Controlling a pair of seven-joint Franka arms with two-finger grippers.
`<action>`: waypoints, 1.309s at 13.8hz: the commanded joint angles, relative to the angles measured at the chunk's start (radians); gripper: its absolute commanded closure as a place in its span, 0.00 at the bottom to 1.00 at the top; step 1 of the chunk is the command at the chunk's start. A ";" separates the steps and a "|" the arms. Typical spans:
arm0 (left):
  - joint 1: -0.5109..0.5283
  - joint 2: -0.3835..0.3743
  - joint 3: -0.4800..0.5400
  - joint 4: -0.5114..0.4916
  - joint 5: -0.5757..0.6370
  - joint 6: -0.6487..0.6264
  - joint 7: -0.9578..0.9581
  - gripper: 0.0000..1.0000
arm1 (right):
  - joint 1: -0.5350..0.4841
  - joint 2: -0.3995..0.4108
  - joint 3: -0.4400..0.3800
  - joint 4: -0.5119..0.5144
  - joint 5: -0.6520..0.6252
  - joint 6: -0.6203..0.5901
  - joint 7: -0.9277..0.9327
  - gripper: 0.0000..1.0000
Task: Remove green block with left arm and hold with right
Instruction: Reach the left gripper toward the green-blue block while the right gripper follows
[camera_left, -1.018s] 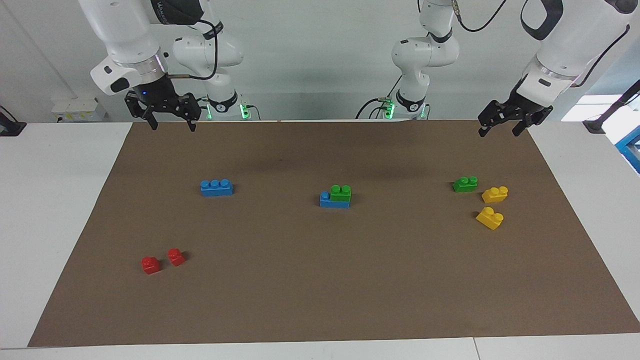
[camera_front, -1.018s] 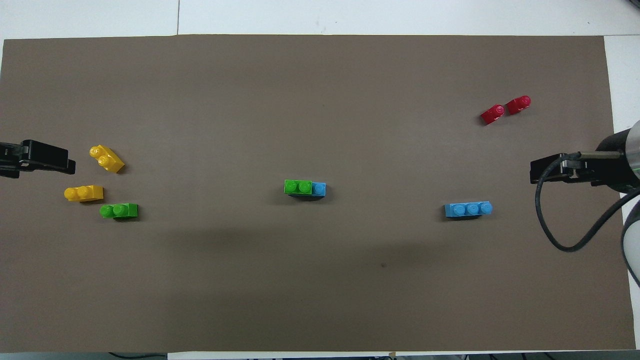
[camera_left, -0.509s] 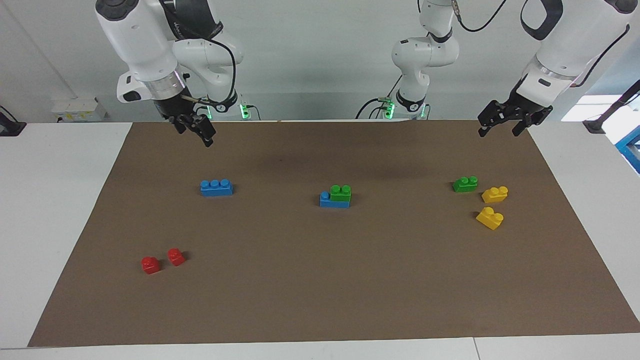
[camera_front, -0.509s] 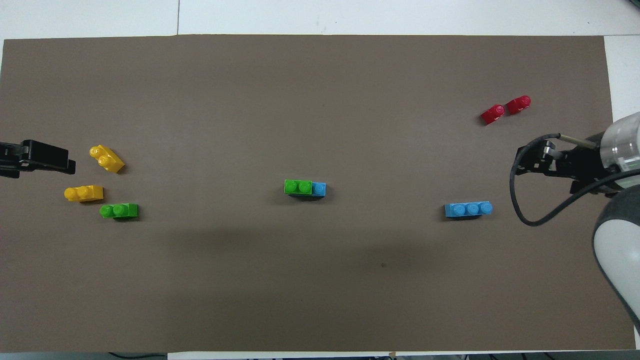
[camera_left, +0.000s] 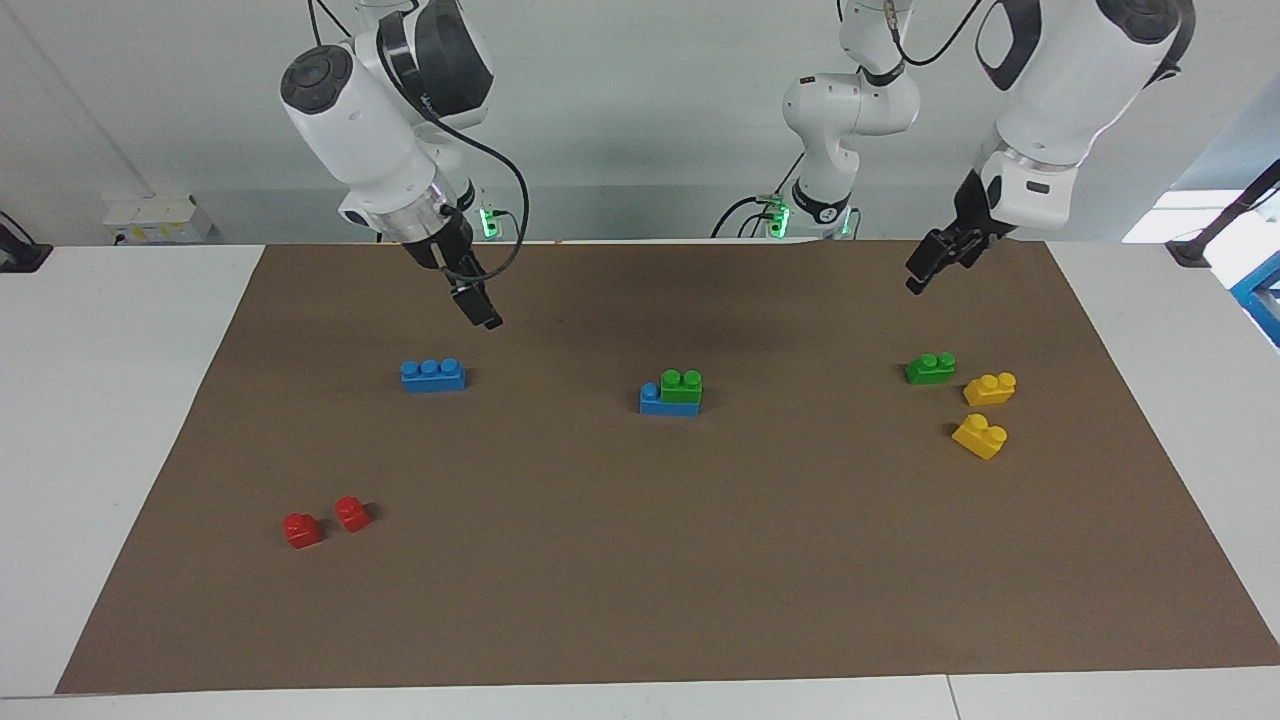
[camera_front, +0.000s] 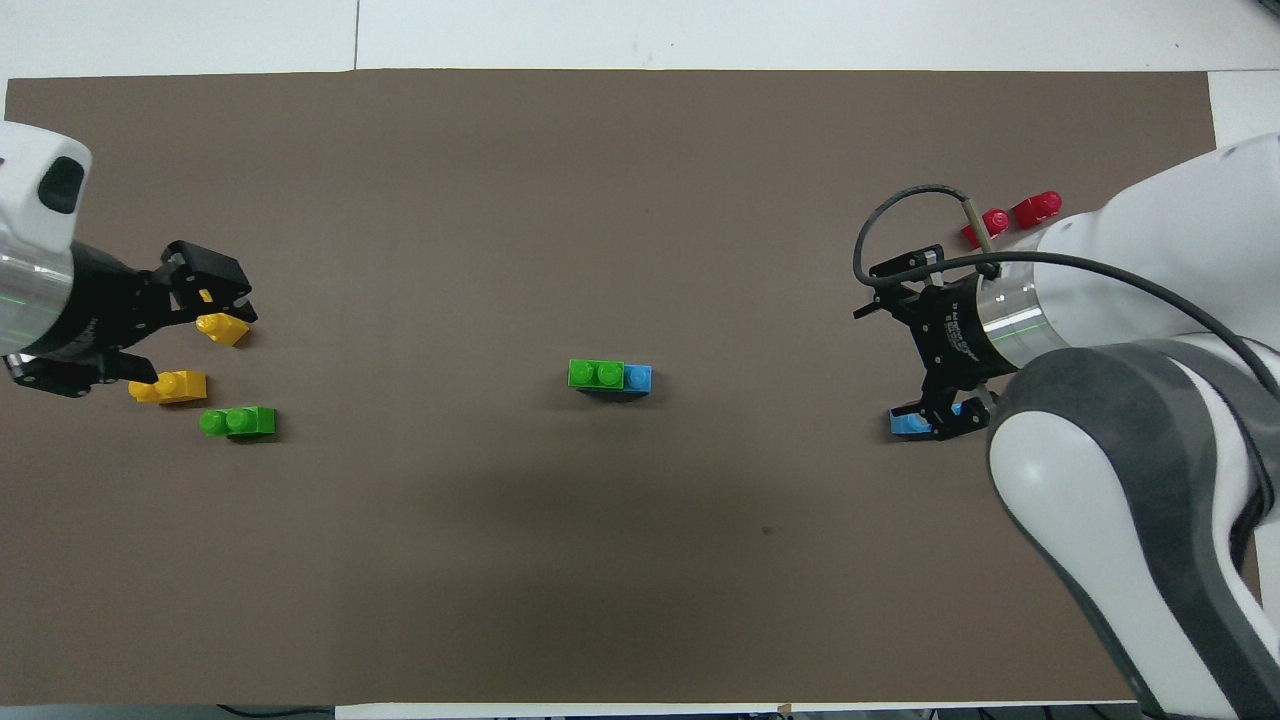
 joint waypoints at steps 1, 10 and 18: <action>-0.083 -0.078 0.011 -0.130 0.015 0.094 -0.371 0.00 | 0.033 0.030 -0.001 -0.047 0.094 0.087 0.066 0.04; -0.277 -0.064 0.009 -0.232 0.015 0.256 -1.051 0.00 | 0.177 0.152 -0.001 -0.112 0.291 0.414 0.241 0.04; -0.401 0.109 0.009 -0.246 0.005 0.421 -1.404 0.00 | 0.252 0.178 -0.001 -0.224 0.381 0.558 0.173 0.03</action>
